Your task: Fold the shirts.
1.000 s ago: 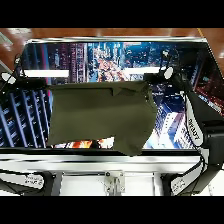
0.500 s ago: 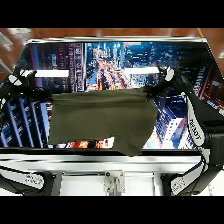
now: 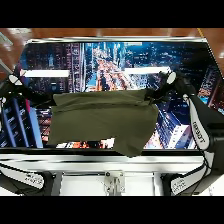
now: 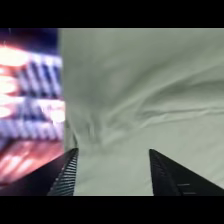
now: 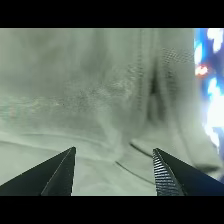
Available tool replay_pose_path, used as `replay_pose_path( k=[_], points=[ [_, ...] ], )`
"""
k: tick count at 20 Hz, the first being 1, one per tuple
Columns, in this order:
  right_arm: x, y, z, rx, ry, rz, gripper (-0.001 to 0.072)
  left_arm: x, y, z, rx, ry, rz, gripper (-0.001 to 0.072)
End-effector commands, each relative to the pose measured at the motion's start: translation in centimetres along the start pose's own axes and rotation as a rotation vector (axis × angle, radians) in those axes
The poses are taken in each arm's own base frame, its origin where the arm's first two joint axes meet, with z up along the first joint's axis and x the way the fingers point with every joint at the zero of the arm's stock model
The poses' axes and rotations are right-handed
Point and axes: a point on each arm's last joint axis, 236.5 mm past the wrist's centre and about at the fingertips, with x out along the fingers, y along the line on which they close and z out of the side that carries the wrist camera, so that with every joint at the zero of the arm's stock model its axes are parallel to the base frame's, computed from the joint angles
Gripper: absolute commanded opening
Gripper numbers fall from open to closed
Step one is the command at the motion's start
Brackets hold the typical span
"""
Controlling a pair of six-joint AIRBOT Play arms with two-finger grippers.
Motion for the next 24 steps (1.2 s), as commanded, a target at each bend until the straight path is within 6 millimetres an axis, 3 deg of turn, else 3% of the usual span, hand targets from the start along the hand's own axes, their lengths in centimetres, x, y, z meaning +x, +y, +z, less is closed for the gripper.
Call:
replay_pose_path(
  k=[1, 2, 3, 4, 5, 7, 9, 11, 16, 21, 24],
  points=[
    [-5.4, -3.2, 0.4, -0.02, -0.051, -0.083, 0.0601, -4.2, 1.5, -1.8, -0.022, 0.061, -0.007, 0.0543],
    [-7.3, -6.3, -1.4, -0.01, 0.013, -0.165, 0.0601, -5.4, 2.7, -3.3, -0.055, 0.092, 0.005, 0.0547],
    [-8.7, -8.9, -3.7, 0.003, 0.102, -0.219, 0.0601, -6.2, 3.9, -5.0, -0.102, 0.117, -0.002, 0.0641],
    [-9.6, -10.7, -6.6, 0.012, 0.21, -0.214, 0.0601, -6.4, 4.8, -7.0, -0.153, 0.138, -0.019, 0.0668],
    [-9.9, -11.4, -9.5, 0.043, 0.295, -0.153, 0.0601, -6.2, 5.5, -9.3, -0.196, 0.159, -0.035, 0.0668],
    [-9.1, -10.4, -12.1, 0.158, 0.282, 0.048, 0.0601, -4.4, 5.9, -13.6, -0.254, 0.168, -0.101, 0.0667],
    [-8.1, -9.1, -11.9, 0.244, 0.157, 0.194, 0.06, -2.4, 5.1, -16.0, -0.285, 0.132, -0.197, 0.0663],
    [-7.3, -9.1, -12.0, 0.279, 0.093, 0.218, 0.0601, -0.9, 4.7, -17.3, -0.315, 0.126, -0.251, 0.0656],
    [-6.7, -9.2, -12.2, 0.251, 0.085, 0.211, 0.0601, 1.0, 4.8, -17.5, -0.321, 0.117, -0.216, 0.0656],
    [-6.7, -9.2, -12.3, 0.25, 0.089, 0.212, 0.0601, 2.7, 5.3, -19.4, -0.271, 0.217, -0.151, 0.0656],
    [-6.7, -9.2, -12.3, 0.251, 0.09, 0.212, 0.06, 3.5, 5.1, -19.3, -0.256, 0.225, -0.145, 0.0656]
  ],
)
